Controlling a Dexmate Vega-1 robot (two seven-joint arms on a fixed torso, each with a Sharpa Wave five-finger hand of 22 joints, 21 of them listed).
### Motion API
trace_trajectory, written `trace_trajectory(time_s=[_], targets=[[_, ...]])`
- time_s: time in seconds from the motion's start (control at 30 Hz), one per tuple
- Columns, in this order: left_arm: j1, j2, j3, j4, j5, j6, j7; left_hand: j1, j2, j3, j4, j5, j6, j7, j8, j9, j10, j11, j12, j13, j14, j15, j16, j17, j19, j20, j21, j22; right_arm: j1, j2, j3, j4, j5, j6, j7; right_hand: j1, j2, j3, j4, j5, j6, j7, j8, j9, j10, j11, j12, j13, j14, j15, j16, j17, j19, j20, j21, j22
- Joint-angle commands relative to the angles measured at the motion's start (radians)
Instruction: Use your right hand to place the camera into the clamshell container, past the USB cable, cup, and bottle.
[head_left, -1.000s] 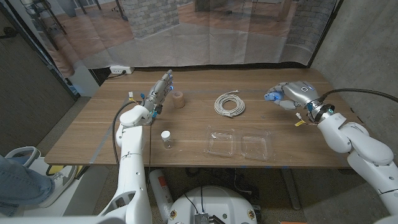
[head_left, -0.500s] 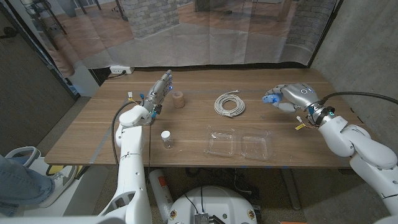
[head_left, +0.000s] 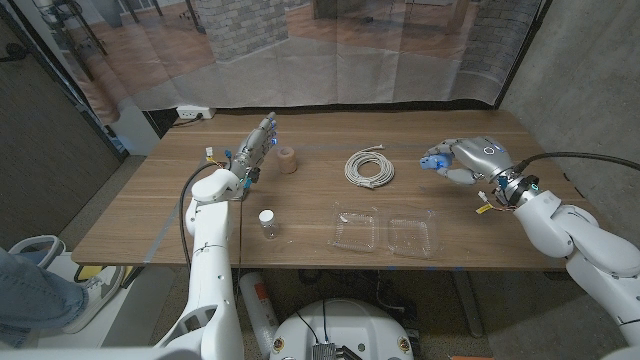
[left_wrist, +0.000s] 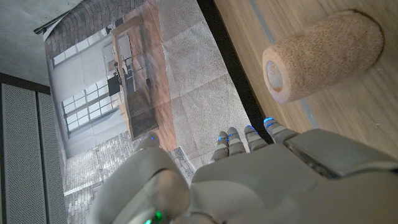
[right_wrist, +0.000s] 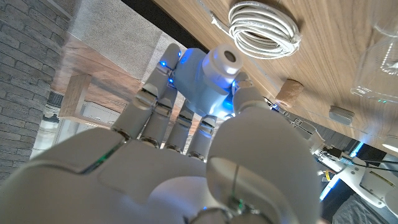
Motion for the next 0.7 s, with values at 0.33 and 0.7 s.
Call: trace_trajectory(time_s=[0.33,0.7], targets=[[-0.012,0.006,-0.005,0.018,-0.005,-0.012,-0.005,0.009,0.001,-0.002,0.001,-0.003,0.007,0.001,0.003,0.005,-0.002,0.003,0.003,0.005,-0.001,0.001,0.003,0.005,-0.001,0.002,0.008,0.002,-0.038,0.016,0.035,-0.005,0.013,0.100,-0.043,0.061,0.065,-0.003,0.004,0.006,0.047,-0.019,0.009,0.027,0.043,-0.028,0.011,0.008,0.022,-0.110,0.006,0.019,-0.006,-0.007,0.014,0.005],[-0.010,0.008,-0.007,0.007,-0.004,-0.004,-0.007,0.010,0.002,-0.004,0.001,-0.003,0.007,0.001,0.003,0.005,-0.002,0.002,0.003,0.005,-0.002,0.002,0.003,0.005,-0.001,0.002,0.008,0.002,-0.054,0.021,0.047,-0.016,0.017,0.139,-0.031,0.064,0.064,-0.002,0.003,0.007,0.058,-0.020,0.013,0.029,0.049,-0.034,0.012,0.011,0.024,-0.111,0.003,0.021,-0.007,-0.008,0.019,0.007]])
